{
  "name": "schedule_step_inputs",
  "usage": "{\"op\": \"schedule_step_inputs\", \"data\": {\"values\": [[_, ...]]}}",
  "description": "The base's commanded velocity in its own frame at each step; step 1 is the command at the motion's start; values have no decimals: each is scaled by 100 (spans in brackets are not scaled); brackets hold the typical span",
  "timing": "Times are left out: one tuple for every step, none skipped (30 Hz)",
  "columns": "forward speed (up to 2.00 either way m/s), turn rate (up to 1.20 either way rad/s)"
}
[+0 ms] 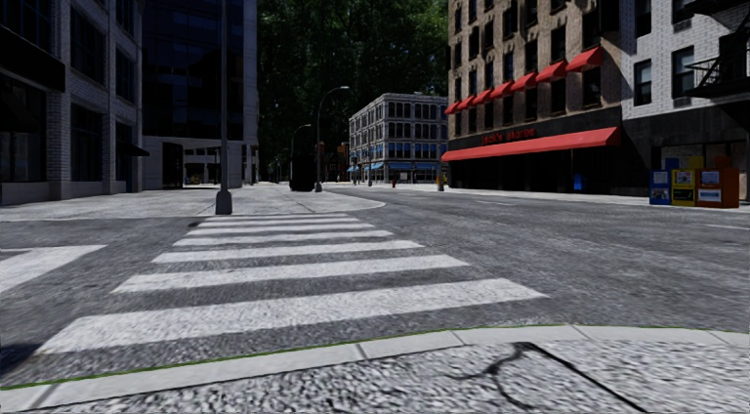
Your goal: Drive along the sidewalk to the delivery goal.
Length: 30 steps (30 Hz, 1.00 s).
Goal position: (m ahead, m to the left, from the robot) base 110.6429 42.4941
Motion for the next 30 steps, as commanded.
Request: {"op": "schedule_step_inputs", "data": {"values": [[200,0],[200,0],[200,0],[200,0],[200,0],[200,0],[200,0],[200,0],[200,0],[200,0],[200,0],[200,0],[200,0],[200,0],[200,0],[200,0],[200,0],[200,0],[200,0],[200,0],[200,0],[200,0],[200,0],[200,0],[200,0],[200,0],[200,0],[200,0],[200,82],[200,120]]}}
